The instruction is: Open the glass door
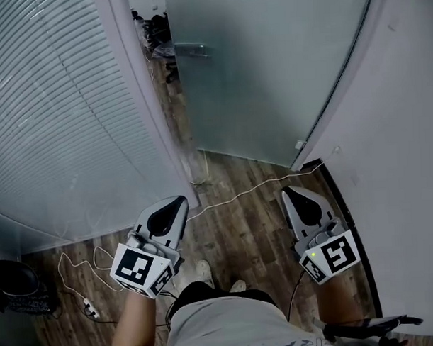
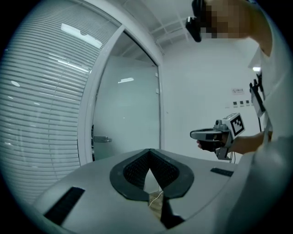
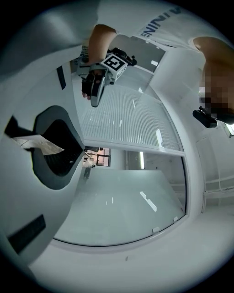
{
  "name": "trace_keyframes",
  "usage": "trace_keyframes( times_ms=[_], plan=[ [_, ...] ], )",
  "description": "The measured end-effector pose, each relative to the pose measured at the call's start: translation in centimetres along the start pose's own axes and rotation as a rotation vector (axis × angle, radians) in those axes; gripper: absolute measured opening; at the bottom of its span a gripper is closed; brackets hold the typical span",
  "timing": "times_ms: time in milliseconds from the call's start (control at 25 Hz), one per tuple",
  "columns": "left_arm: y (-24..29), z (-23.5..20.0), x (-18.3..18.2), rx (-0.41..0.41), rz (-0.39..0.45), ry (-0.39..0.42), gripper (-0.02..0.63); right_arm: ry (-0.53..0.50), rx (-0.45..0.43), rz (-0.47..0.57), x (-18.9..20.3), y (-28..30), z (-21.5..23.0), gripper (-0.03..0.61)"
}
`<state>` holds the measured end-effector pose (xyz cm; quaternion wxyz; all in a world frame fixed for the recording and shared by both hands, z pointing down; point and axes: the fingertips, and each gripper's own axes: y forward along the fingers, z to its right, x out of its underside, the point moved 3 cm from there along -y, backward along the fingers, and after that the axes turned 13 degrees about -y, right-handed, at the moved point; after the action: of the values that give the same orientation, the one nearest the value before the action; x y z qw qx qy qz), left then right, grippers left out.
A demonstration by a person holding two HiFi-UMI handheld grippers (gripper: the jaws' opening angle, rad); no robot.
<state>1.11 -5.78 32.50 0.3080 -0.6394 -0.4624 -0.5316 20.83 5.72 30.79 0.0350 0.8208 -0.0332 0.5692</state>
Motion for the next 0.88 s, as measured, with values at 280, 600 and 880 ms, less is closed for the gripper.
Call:
trace_keyframes(
  times_ms=[280, 600, 880],
  plan=[
    [-0.8, 1.1, -0.5, 0.026, 0.023, -0.027, 0.0, -0.006, 0.052, -0.008, -0.7, -2.5, 0.1, 0.002],
    [-2.7, -0.6, -2.5, 0.065, 0.061, -0.012, 0.0, -0.029, 0.154, -0.036, -2.9, -2.7, -0.3, 0.0],
    [-5.0, -2.1, -3.0, 0.098, 0.08, -0.003, 0.0, -0.05, 0.176, -0.034, -4.7, -2.2, -3.5, 0.0]
  ],
)
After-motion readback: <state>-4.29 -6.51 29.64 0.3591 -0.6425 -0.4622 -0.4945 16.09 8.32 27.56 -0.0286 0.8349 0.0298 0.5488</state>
